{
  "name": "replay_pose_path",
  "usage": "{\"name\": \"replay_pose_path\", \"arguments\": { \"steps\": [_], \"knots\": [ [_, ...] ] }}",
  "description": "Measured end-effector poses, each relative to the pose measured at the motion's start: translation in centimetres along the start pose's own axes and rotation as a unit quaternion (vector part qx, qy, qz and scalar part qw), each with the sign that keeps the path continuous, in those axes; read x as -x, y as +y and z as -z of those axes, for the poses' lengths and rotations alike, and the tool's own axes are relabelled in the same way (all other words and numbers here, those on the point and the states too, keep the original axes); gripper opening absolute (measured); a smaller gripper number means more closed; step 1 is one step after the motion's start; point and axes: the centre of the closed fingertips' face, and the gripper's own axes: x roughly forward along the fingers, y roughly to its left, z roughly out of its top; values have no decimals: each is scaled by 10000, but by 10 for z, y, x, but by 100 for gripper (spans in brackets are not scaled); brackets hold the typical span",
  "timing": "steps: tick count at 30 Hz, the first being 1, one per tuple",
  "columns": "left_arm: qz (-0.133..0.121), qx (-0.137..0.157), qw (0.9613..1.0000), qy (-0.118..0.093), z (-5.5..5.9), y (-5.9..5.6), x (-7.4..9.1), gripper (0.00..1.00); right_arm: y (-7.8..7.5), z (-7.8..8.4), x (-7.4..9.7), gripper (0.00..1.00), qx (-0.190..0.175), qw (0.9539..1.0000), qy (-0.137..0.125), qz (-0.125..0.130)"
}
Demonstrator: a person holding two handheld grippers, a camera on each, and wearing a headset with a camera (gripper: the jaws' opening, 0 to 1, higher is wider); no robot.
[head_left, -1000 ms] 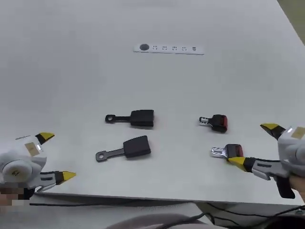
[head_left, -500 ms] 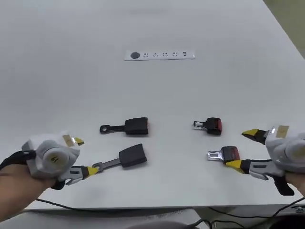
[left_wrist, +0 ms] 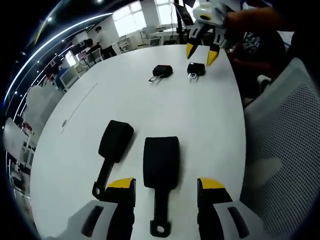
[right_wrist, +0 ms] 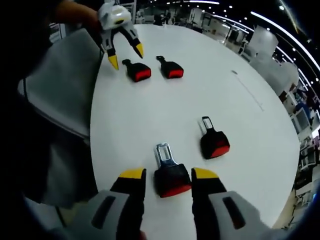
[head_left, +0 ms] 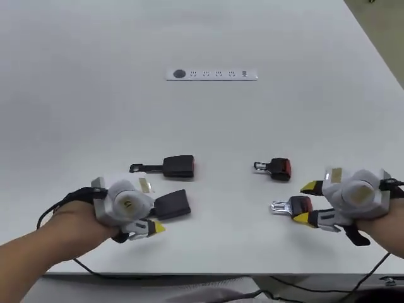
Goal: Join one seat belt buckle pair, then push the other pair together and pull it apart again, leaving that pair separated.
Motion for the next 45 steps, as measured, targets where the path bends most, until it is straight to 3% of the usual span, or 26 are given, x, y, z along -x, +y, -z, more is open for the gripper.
{"name": "replay_pose_path", "arguments": {
  "steps": [9,12,15,17,21,25,26,28,32,33,35,39,45],
  "knots": [
    [245,26,9996,161,1,9,-13,50,3,21,-15,37,297,9967,493,-581],
    [326,-25,9992,215,1,8,-16,46,2,21,-17,37,376,9960,535,-609],
    [436,-306,9984,214,-3,5,-17,39,1,24,-17,35,370,9955,595,-638],
    [448,-551,9969,338,0,6,-18,33,2,24,-16,35,355,9951,624,-680],
    [528,-711,9952,406,0,5,-20,33,3,25,-17,35,391,9940,650,-789],
    [586,-1339,9868,695,8,3,-22,33,5,26,-19,36,405,9930,741,-828],
    [609,-1231,9886,614,3,2,-23,33,5,27,-20,36,427,9924,796,-841],
    [648,-1248,9879,654,3,3,-23,33,7,27,-21,36,506,9908,876,-896],
    [763,-1516,9835,631,3,1,-25,33,5,28,-21,35,481,9899,882,-996],
    [762,-1613,9815,693,2,0,-25,33,5,28,-21,35,530,9896,869,-1020],
    [812,-1980,9736,788,2,-2,-26,32,6,28,-21,35,592,9890,865,-1048],
    [908,-1771,9760,883,2,0,-27,32,5,28,-22,35,635,9883,880,-1073],
    [963,-1729,9764,865,3,0,-27,32,4,29,-23,35,683,9877,901,-1078]
  ]
}}
